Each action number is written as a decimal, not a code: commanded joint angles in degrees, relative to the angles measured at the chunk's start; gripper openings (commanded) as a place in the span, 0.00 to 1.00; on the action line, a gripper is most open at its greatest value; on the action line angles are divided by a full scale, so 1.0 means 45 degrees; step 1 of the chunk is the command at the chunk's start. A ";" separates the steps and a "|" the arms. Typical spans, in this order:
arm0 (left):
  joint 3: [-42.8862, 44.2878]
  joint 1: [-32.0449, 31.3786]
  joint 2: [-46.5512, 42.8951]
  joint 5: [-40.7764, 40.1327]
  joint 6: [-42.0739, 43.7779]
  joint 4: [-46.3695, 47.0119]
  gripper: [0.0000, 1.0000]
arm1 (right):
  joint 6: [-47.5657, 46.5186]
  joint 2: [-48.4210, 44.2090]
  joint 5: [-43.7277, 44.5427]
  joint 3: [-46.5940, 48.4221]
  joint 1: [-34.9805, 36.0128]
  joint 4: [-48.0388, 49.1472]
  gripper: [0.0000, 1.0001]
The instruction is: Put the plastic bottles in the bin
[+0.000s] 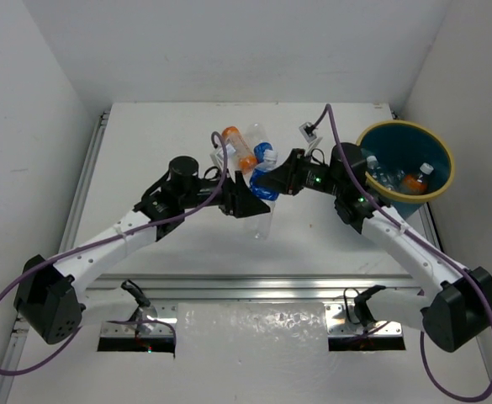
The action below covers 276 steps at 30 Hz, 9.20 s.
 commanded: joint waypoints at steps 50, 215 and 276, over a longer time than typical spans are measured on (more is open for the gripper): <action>1.6076 0.0757 1.4380 -1.7419 0.1006 -0.8735 0.95 | -0.3837 -0.6820 0.5646 0.2103 -0.4942 -1.1969 0.99; -0.5405 -0.1430 -0.1706 -0.4414 0.2100 0.7474 0.00 | 0.1805 -0.4831 -0.0276 -0.1354 -0.2740 -0.1762 0.99; 0.0821 0.1120 -0.4622 -1.3790 0.2682 -0.8952 1.00 | -0.5948 0.0815 1.2273 1.0773 -0.4922 -1.3411 0.99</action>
